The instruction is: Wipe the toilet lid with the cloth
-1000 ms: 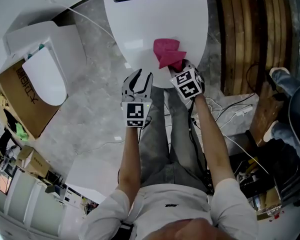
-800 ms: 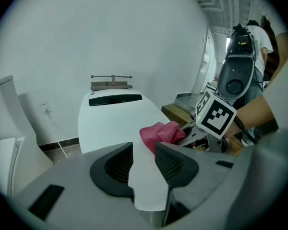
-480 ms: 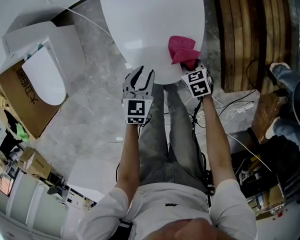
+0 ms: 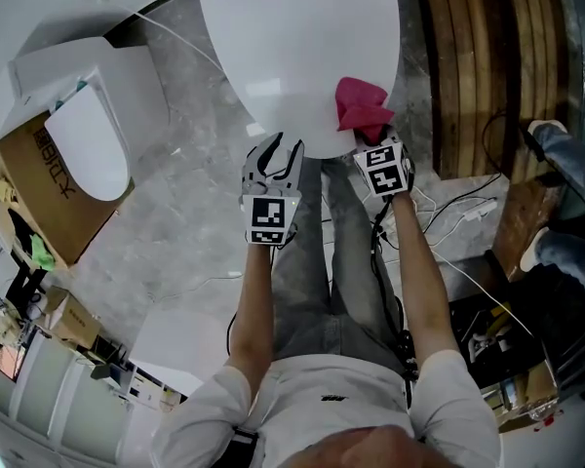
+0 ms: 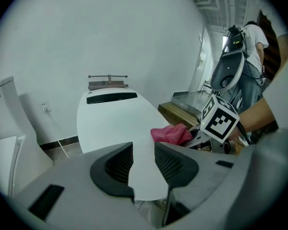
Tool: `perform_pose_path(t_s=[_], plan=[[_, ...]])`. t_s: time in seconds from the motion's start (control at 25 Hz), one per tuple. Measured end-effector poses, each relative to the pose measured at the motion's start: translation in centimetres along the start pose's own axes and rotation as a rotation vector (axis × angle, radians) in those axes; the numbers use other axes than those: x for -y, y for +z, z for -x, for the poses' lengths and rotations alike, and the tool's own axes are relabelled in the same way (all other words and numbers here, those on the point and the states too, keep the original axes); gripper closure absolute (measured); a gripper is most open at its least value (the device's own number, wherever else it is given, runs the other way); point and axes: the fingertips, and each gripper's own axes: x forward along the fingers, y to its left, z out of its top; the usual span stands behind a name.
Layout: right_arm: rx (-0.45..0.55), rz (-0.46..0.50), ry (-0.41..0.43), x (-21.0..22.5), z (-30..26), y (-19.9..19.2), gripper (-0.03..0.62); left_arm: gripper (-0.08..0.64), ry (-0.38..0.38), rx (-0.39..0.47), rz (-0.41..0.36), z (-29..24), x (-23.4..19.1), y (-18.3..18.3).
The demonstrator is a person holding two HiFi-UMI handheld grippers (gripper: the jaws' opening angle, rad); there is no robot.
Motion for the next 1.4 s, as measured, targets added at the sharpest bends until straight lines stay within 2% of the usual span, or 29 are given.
perform_pose_path(t_s=[0.2,0.48,0.64,0.92,1.24,1.4], plan=[[-0.008,0.012,0.033,-2.2,-0.5,-0.8,0.528,0.403,0.021,-0.005,0.009,1.2,-0.1,-0.7],[-0.079,0.079,0.102,-5.8,-0.9,-1.2,0.528,0.403,0.054,-0.011,0.036,3.7,0.1,-0.7],[-0.102,0.175,0.112,-7.5,0.5,0.0,0.528,0.403,0.073,-0.007,0.059,5.7,0.6,0.0],[0.050,0.268,0.106,-8.8,10.1,7.8,0.528,0.403,0.103,0.066,0.074,10.8,1.3,6.1],[0.280,0.260,0.058,-10.7,24.8,16.7,0.528,0.403,0.103,0.197,0.030,18.4,2.1,16.8],[0.390,0.264,0.030,-11.5,31.3,19.4,0.528,0.405,0.110,0.266,-0.003,21.8,2.5,21.5]])
